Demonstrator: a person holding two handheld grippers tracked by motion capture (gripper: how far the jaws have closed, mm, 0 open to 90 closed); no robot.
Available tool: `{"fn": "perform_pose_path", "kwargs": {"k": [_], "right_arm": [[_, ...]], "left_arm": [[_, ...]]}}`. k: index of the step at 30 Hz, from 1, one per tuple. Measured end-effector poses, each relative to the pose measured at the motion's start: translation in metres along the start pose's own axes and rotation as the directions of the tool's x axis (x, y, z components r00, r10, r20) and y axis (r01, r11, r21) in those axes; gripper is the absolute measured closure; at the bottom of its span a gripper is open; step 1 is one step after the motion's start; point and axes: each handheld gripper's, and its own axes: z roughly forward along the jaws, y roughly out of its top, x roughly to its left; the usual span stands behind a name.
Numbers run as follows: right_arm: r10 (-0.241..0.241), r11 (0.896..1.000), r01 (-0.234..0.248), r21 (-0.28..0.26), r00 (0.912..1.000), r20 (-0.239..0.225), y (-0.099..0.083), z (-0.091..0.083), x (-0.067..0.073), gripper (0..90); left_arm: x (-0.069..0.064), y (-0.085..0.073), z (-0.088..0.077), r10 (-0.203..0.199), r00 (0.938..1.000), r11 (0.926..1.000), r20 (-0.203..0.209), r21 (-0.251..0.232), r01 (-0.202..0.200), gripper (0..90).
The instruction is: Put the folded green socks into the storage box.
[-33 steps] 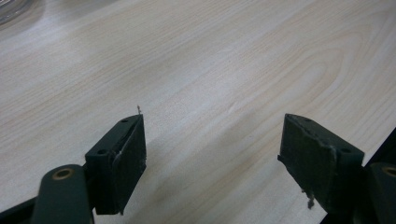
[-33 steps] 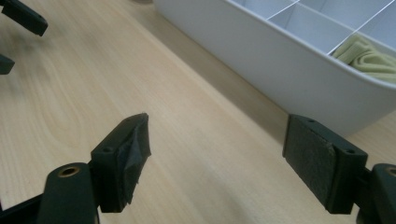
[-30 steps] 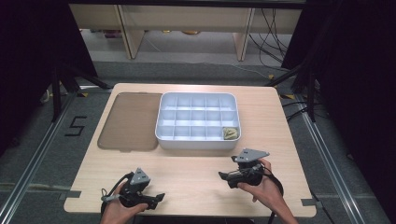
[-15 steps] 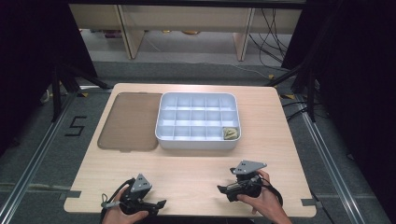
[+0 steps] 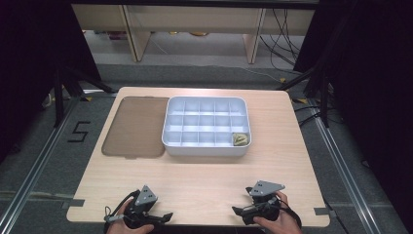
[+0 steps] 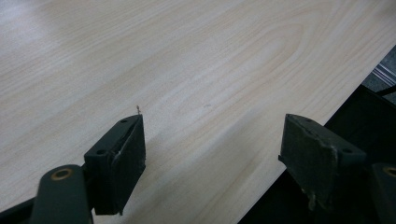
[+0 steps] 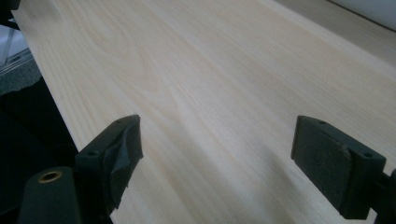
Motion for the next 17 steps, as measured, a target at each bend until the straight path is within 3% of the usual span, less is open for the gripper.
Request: {"fn": "perform_pose_path", "kwargs": {"k": [6,8,15,17], "right_arm": [[0.008,1.0,-0.007,-0.005,0.9999,0.007,-0.0017,-0.0004,-0.0007,17.0],[0.008,1.0,-0.008,0.001,1.0,0.002,-0.0017,-0.0002,-0.0005,17.0],[-0.001,1.0,0.001,-0.002,1.0,-0.001,-0.0017,0.0005,-0.0012,17.0],[0.003,1.0,-0.003,0.001,1.0,0.005,-0.0019,0.0003,-0.0013,17.0]], "left_arm": [[-0.0005,-0.0002,0.0006,-0.007,0.9999,1.0,0.009,-0.003,0.007,21.8],[0.0004,0.0002,0.0,0.012,0.9999,0.9999,0.007,0.0,-0.012,21.8],[-0.0002,-0.0003,0.0008,-0.006,1.0,1.0,0.006,0.0,0.006,21.8],[0.0005,0.0002,0.0003,0.014,0.9999,0.9999,0.007,0.002,-0.014,21.8]]}}
